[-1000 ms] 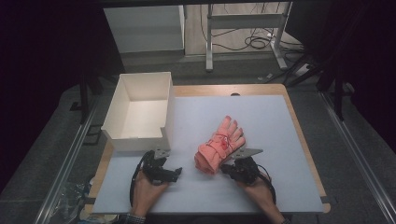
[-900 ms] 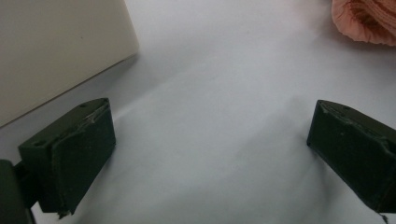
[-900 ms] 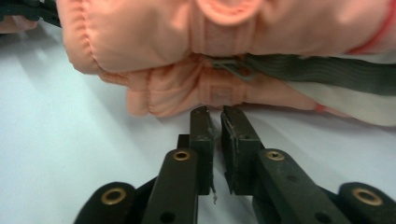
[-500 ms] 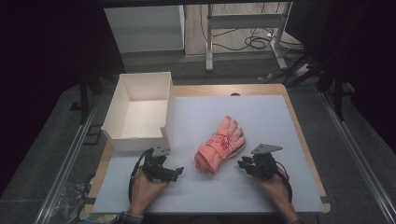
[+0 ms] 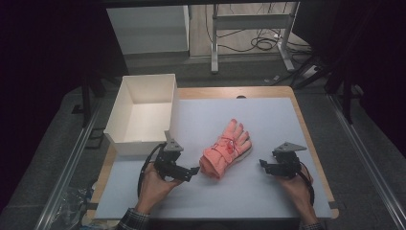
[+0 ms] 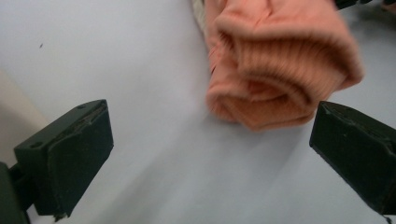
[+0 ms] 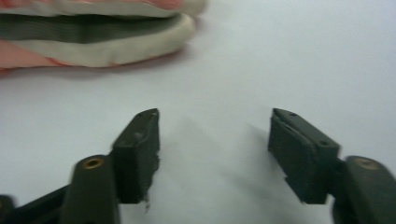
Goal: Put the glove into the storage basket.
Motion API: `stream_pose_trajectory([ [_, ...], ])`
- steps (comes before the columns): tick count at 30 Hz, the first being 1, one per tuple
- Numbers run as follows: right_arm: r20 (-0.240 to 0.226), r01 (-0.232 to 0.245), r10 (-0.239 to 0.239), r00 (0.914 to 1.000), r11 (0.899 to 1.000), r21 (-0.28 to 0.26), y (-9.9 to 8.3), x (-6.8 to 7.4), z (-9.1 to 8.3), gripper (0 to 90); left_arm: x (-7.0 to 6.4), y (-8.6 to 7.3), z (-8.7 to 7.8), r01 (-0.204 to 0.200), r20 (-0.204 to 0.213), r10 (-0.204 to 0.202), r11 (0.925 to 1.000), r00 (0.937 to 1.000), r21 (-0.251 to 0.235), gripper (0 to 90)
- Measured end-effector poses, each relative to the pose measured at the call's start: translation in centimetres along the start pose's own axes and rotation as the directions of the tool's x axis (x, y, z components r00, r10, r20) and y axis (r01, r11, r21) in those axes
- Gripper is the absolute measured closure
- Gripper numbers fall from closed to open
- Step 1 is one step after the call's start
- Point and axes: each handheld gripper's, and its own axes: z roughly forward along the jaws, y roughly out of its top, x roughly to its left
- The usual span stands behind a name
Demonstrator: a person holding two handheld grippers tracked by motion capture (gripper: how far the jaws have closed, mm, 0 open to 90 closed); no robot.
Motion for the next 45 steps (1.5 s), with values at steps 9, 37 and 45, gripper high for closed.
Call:
stream_pose_trajectory([
  [9,0.013,-0.008,0.008,0.9999,1.0,0.007,-0.1,-0.4,0.4,17.0,-1.5,3.8,1.1,-0.064,0.02,0.064,0.9975,0.9978,0.029,0.0],
  [37,0.02,-0.002,0.002,0.9998,1.0,0.004,-0.2,-0.3,0.4,16.7,-4.2,5.8,10.3,-0.141,0.018,0.14,0.9721,0.99,0.188,0.0],
  [45,0.02,-0.001,0.0,0.9998,1.0,0.003,-0.2,-0.3,0.4,16.7,-4.0,4.4,11.6,-0.12,0.015,0.12,0.9655,0.9926,0.231,4.5],
])
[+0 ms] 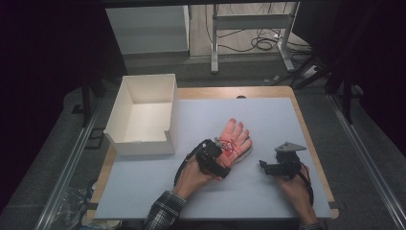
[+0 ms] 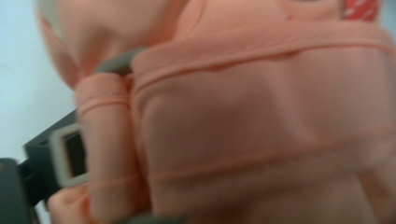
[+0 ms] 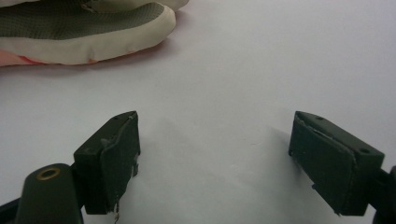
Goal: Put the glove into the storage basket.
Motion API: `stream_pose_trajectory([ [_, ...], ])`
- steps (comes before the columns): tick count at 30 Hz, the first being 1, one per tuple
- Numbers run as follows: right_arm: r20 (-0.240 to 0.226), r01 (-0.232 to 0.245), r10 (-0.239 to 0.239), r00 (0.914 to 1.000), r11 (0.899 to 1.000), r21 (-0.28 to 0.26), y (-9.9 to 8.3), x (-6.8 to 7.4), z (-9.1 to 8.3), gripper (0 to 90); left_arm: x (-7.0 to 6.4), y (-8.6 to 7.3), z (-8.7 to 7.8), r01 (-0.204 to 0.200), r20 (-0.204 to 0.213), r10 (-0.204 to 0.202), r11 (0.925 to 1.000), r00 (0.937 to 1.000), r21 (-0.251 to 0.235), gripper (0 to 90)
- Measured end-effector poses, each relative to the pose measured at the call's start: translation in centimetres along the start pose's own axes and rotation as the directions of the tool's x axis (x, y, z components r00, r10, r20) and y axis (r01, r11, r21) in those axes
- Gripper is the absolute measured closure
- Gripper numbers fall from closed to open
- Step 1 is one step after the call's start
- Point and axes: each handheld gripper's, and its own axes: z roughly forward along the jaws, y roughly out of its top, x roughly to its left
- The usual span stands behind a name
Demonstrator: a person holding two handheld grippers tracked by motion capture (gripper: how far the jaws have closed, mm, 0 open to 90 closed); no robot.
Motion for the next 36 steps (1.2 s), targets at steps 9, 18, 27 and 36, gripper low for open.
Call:
stream_pose_trajectory([
  [9,0.001,0.0,0.0,1.0,1.0,-0.001,0.0,0.0,0.0,16.7,-0.5,0.2,-0.3,-0.031,-0.02,0.032,0.999,0.9993,0.034,27.1],
  [18,0.0,0.0,0.0,1.0,1.0,0.0,0.0,0.0,0.0,16.7,-0.4,0.3,-1.3,-0.081,0.004,0.081,0.9961,0.9967,0.035,43.7],
  [27,0.0,0.0,0.0,1.0,1.0,0.0,0.0,0.0,0.0,16.7,0.4,0.3,-2.1,-0.059,0.051,0.058,0.9982,0.997,0.012,45.7],
  [36,0.001,0.001,-0.001,1.0,1.0,0.0,0.0,0.0,0.0,16.7,1.1,1.1,-3.6,-0.035,0.044,0.036,0.9993,0.9984,-0.012,45.6],
])
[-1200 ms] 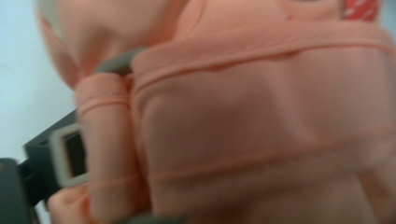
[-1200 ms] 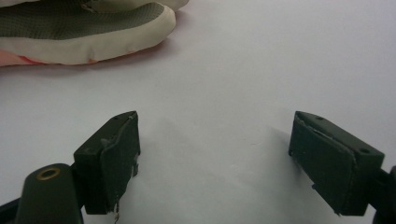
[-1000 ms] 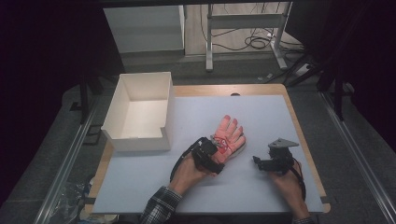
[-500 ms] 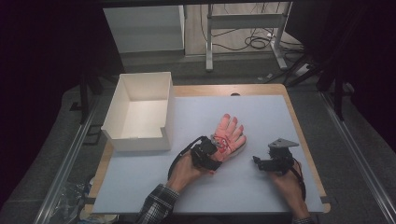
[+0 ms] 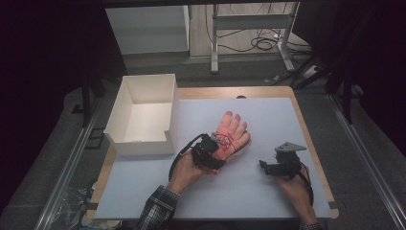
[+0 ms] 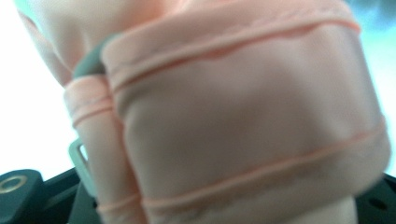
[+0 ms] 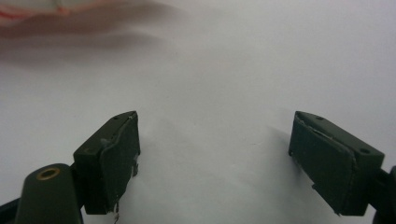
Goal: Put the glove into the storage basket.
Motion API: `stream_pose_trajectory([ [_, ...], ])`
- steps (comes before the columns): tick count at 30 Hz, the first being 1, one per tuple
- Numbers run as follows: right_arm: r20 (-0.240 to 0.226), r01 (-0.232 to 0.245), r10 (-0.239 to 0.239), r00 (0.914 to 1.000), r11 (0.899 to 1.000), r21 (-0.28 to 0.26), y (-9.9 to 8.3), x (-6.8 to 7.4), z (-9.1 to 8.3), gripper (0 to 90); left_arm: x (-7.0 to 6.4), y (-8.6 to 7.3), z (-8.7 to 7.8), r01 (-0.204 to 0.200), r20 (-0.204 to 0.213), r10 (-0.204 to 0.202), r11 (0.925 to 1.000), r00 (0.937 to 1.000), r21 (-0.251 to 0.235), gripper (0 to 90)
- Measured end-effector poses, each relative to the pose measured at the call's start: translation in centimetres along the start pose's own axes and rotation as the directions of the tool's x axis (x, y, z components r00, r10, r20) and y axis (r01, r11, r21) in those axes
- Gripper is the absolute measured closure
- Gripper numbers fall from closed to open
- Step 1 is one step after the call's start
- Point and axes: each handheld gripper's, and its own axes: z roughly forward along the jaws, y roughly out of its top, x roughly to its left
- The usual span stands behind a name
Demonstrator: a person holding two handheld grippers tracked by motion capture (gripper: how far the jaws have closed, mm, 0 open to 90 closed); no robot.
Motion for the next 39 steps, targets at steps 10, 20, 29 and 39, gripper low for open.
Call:
stream_pose_trajectory([
  [10,-0.001,0.002,-0.002,1.0,1.0,0.0,0.0,0.0,0.0,16.7,1.0,1.6,-2.1,0.018,-0.063,-0.019,0.9998,0.9978,-0.007,45.3],
  [20,-0.001,0.001,-0.001,1.0,1.0,0.001,0.0,0.0,0.0,16.7,2.5,3.4,-4.0,0.054,-0.097,-0.056,0.9982,0.9936,-0.025,45.0],
  [29,-0.001,0.0,0.0,1.0,1.0,-0.002,0.0,0.0,0.0,16.7,4.1,5.1,-6.0,0.081,-0.129,-0.085,0.996,0.988,-0.038,44.9],
  [39,-0.001,0.0,0.0,1.0,1.0,-0.002,0.0,0.0,0.0,16.7,5.7,6.1,-8.0,0.114,-0.154,-0.121,0.992,0.9806,-0.054,44.7],
])
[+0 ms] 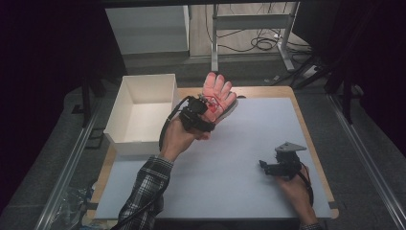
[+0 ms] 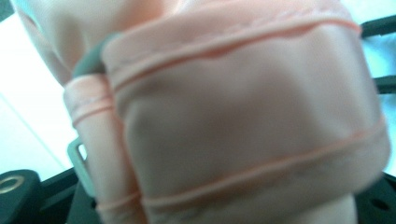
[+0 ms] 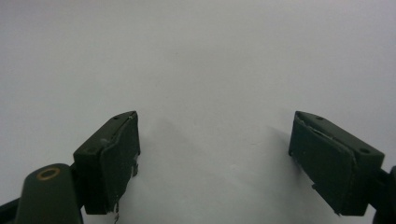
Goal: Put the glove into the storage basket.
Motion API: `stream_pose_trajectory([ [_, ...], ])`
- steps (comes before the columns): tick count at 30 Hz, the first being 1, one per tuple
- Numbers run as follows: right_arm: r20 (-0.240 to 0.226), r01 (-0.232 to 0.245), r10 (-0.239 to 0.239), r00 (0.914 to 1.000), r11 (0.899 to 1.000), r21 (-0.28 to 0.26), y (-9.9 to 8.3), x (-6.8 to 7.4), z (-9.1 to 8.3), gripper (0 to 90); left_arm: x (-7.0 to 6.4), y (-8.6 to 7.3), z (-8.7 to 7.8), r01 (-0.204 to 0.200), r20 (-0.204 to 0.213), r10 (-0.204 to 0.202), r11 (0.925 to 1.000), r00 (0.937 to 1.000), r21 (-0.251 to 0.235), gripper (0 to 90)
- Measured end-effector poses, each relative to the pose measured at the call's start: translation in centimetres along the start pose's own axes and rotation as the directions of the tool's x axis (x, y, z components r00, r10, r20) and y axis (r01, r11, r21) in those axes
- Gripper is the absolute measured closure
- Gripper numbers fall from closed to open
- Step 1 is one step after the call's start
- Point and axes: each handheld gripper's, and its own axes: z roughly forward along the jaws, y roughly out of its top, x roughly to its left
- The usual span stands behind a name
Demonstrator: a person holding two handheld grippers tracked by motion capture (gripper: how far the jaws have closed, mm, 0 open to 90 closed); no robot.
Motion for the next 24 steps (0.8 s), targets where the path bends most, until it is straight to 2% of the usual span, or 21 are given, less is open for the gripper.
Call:
stream_pose_trajectory([
  [3,0.0,0.0,0.0,1.0,1.0,0.0,0.0,0.0,0.0,16.7,0.4,0.2,-0.4,0.004,-0.011,-0.004,1.0,0.9999,0.001,44.7],
  [11,0.0,0.0,0.0,1.0,1.0,0.0,0.0,0.0,0.0,16.7,2.7,0.5,-2.0,0.051,-0.056,-0.051,0.9986,0.9971,-0.013,44.7],
  [19,0.0,0.0,0.0,1.0,1.0,0.0,0.0,0.0,0.0,16.7,5.1,0.2,-3.7,0.102,-0.093,-0.106,0.994,0.99,-0.037,44.6],
  [23,0.0,0.002,-0.002,1.0,1.0,-0.001,0.0,0.0,0.0,16.7,6.1,0.0,-4.8,0.127,-0.119,-0.132,0.9906,0.984,-0.049,44.6],
  [24,0.0,0.002,-0.002,1.0,1.0,-0.001,0.0,0.0,0.0,16.7,6.6,-0.2,-5.2,0.137,-0.133,-0.142,0.9893,0.9809,-0.052,44.6],
])
